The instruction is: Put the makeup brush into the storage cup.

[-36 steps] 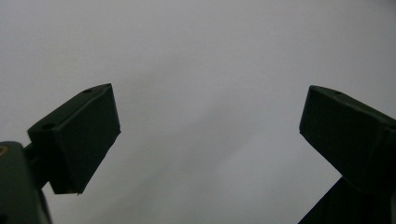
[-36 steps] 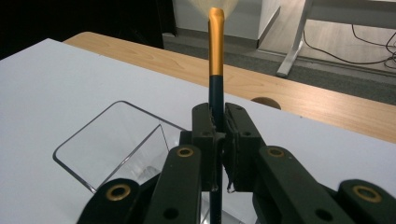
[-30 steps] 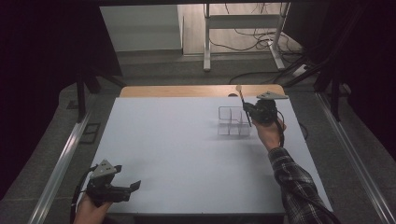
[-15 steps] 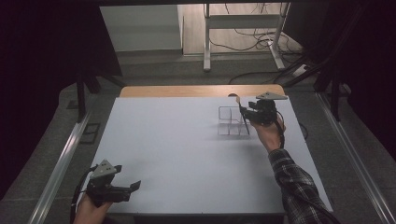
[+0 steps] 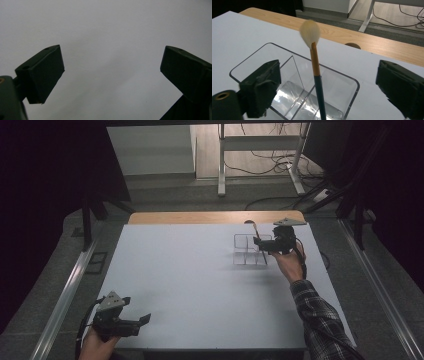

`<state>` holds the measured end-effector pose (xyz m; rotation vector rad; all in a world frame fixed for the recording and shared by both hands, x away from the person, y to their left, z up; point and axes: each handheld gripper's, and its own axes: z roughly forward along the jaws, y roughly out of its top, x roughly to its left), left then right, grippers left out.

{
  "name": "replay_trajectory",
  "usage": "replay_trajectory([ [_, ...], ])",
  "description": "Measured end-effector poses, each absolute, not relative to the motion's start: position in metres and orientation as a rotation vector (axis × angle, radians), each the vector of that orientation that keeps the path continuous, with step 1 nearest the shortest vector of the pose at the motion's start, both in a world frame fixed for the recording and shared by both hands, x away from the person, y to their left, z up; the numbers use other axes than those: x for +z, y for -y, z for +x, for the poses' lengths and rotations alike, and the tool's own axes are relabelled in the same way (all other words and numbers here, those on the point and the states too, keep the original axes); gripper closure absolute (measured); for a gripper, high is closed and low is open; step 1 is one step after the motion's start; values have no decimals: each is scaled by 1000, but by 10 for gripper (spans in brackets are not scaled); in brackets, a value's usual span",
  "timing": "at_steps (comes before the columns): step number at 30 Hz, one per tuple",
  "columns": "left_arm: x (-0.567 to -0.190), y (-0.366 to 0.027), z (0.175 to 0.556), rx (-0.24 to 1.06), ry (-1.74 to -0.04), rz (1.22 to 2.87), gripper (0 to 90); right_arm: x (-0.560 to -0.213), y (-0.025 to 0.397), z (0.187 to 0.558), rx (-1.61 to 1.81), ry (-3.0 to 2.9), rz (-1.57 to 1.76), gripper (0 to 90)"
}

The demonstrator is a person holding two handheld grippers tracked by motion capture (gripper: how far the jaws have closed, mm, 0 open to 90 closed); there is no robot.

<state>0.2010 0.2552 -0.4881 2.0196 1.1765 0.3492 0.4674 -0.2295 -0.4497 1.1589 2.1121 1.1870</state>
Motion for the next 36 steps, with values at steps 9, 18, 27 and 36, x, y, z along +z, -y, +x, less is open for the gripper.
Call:
replay_trajectory([
  [9,-488,-255,201,350,-1177,2021,55,-449,226,463,1159,-2132,1140,0],
  [18,-488,-255,201,352,-1173,2024,55,-447,225,460,1178,-2157,1147,0],
  [27,-488,-255,201,353,-1171,2025,55,-444,225,455,1179,-2178,1143,0],
  [36,-488,-255,201,354,-1168,2029,55,-442,225,449,1183,-2196,1128,0],
])
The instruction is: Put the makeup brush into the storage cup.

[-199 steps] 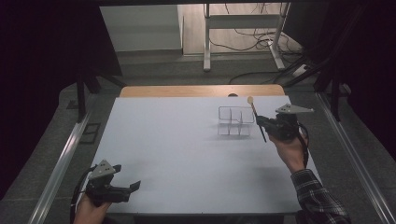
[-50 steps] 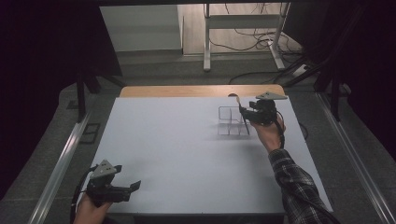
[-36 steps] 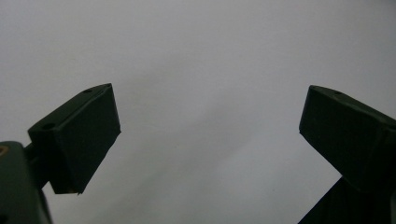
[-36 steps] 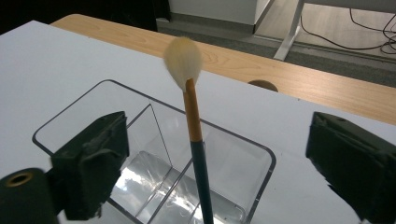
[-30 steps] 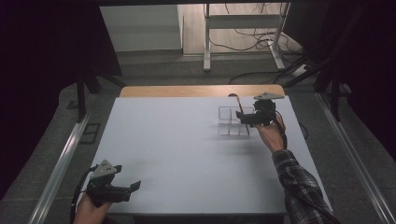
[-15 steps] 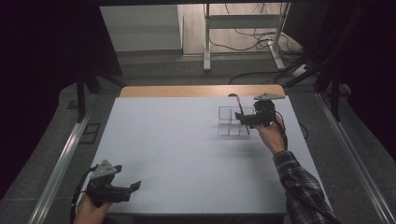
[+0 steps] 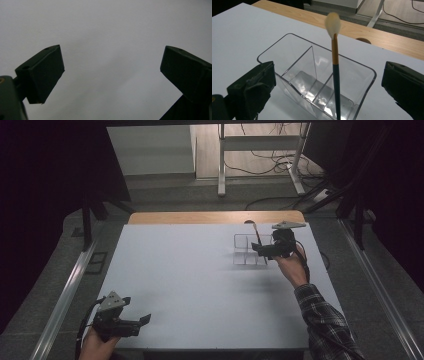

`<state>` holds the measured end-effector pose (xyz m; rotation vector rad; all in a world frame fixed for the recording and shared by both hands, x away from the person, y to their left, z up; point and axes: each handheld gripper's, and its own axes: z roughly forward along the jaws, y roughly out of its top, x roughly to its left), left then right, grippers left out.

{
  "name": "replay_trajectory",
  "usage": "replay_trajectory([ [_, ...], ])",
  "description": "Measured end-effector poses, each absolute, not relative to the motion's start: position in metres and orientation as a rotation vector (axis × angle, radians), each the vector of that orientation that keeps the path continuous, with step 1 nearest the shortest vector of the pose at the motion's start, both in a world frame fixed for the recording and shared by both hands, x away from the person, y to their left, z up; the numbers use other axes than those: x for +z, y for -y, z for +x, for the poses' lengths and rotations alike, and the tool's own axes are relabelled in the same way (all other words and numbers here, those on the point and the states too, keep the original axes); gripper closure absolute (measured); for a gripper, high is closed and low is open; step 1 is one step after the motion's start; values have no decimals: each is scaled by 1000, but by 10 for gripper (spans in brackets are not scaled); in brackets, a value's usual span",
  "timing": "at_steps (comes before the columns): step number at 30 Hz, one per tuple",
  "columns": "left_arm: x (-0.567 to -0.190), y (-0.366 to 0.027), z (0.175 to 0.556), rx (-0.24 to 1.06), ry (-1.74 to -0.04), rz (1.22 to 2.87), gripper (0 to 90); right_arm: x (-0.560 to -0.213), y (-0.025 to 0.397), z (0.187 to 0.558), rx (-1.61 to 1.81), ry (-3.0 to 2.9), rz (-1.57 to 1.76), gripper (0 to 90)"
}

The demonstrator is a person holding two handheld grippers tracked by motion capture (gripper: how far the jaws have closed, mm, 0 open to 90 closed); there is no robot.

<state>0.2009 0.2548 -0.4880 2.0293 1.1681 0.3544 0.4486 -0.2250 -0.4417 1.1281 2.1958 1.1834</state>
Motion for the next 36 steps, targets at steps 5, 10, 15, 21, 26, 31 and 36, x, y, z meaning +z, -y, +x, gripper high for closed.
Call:
replay_trajectory([
  [5,-488,-255,201,355,-1168,2031,55,-441,225,445,1196,-2208,1121,0],
  [10,-488,-254,201,356,-1170,2031,57,-440,225,442,1203,-2218,1117,0],
  [15,-488,-255,201,356,-1170,2031,58,-437,226,438,1210,-2223,1106,0],
  [21,-488,-254,201,357,-1169,2033,58,-436,226,432,1211,-2244,1100,0],
  [26,-488,-255,201,355,-1171,2031,59,-436,226,428,1215,-2256,1089,0],
  [31,-488,-255,201,355,-1175,2030,58,-437,225,424,1209,-2271,1082,0],
  [36,-488,-255,201,354,-1179,2024,59,-437,224,419,1209,-2284,1077,0],
])
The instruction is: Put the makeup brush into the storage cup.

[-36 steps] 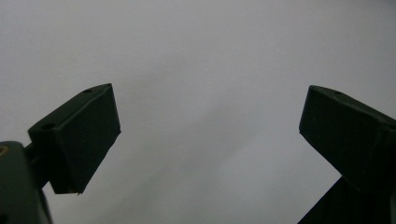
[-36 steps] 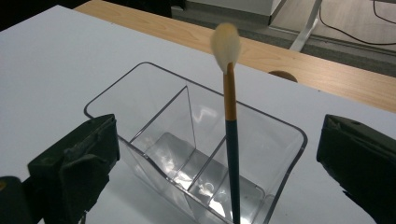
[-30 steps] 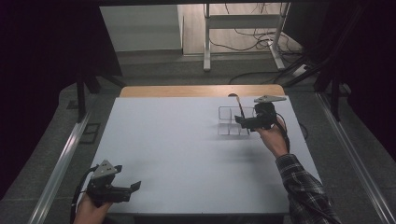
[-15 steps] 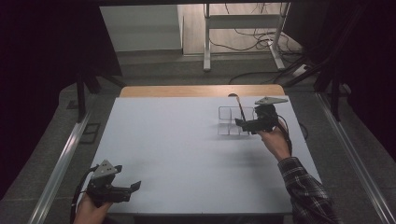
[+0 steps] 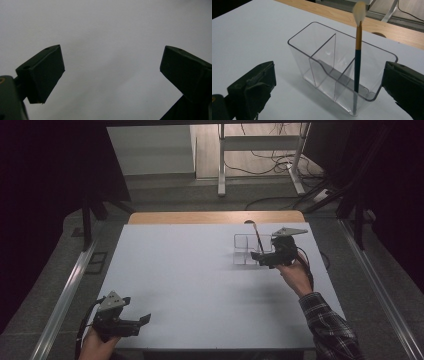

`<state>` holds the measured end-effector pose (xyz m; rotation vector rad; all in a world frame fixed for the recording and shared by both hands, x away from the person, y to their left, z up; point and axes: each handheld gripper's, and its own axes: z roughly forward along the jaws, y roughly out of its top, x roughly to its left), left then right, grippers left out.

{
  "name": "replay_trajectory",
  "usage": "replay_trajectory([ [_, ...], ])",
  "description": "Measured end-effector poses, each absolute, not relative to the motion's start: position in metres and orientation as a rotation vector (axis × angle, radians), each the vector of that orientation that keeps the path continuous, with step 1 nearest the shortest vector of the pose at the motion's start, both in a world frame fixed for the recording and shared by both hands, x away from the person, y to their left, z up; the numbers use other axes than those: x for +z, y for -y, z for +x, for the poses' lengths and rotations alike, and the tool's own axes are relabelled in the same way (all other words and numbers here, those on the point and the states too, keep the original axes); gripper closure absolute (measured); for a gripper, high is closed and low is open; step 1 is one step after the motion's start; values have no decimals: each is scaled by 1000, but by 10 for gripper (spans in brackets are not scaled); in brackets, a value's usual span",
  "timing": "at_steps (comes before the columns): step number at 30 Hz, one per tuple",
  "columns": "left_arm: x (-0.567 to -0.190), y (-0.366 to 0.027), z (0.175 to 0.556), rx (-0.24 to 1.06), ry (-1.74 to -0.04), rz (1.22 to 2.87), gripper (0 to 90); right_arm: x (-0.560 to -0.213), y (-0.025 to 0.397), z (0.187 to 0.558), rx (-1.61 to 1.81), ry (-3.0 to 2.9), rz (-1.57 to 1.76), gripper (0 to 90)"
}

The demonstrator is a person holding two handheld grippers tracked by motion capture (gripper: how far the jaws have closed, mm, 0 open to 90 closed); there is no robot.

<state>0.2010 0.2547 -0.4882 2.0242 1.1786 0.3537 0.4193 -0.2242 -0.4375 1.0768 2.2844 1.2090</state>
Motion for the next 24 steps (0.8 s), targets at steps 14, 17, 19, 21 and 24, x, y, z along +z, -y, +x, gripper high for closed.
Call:
replay_trajectory([
  [14,-488,-254,201,356,-1174,2033,59,-436,229,405,1222,-2297,1062,0],
  [17,-488,-254,201,357,-1174,2034,59,-436,229,402,1222,-2301,1062,0],
  [19,-488,-254,201,357,-1174,2034,59,-436,230,400,1217,-2302,1060,0],
  [21,-488,-254,201,357,-1174,2034,59,-436,230,398,1213,-2304,1058,0],
  [24,-488,-254,201,357,-1174,2034,59,-436,231,395,1209,-2309,1062,0],
])
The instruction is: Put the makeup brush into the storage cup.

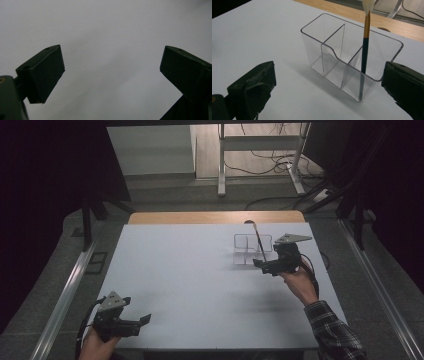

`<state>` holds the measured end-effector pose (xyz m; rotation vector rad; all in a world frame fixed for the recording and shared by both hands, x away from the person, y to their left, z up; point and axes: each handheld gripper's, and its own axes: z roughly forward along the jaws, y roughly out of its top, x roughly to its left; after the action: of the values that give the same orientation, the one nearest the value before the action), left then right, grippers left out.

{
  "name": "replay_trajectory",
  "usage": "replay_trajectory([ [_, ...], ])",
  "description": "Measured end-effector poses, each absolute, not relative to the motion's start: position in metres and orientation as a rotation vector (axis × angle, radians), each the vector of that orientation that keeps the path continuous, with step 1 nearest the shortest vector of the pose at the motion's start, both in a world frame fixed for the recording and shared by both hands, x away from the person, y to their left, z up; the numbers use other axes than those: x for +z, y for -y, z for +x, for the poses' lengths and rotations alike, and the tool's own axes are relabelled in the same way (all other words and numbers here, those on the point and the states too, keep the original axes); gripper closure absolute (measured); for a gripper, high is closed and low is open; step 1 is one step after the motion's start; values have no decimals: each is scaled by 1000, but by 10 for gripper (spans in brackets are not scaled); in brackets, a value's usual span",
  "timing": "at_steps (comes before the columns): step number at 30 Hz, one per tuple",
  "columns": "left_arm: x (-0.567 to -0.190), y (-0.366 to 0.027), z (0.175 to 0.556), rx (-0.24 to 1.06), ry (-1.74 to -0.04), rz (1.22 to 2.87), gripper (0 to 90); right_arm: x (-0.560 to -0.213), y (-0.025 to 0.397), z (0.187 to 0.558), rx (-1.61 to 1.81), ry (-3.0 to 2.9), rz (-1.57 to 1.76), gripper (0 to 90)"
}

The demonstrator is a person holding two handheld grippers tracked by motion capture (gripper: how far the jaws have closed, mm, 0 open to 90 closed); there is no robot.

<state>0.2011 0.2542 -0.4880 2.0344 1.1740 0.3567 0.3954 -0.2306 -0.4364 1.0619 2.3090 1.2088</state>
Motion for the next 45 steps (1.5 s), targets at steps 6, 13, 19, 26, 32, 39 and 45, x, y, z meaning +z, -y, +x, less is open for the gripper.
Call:
replay_trajectory([
  [6,-488,-254,201,357,-1174,2035,59,-439,231,390,1193,-2326,1054,0],
  [13,-488,-254,201,356,-1173,2035,59,-441,232,383,1174,-2332,1046,0],
  [19,-488,-254,201,356,-1172,2035,59,-444,234,379,1163,-2336,1045,0],
  [26,-488,-254,201,356,-1172,2036,60,-447,237,372,1147,-2353,1051,0],
  [32,-488,-254,201,355,-1172,2037,60,-449,238,366,1141,-2364,1060,0],
  [39,-488,-254,201,355,-1173,2036,60,-448,241,360,1139,-2365,1058,0],
  [45,-488,-254,201,355,-1172,2036,60,-448,243,356,1135,-2372,1058,0],
])
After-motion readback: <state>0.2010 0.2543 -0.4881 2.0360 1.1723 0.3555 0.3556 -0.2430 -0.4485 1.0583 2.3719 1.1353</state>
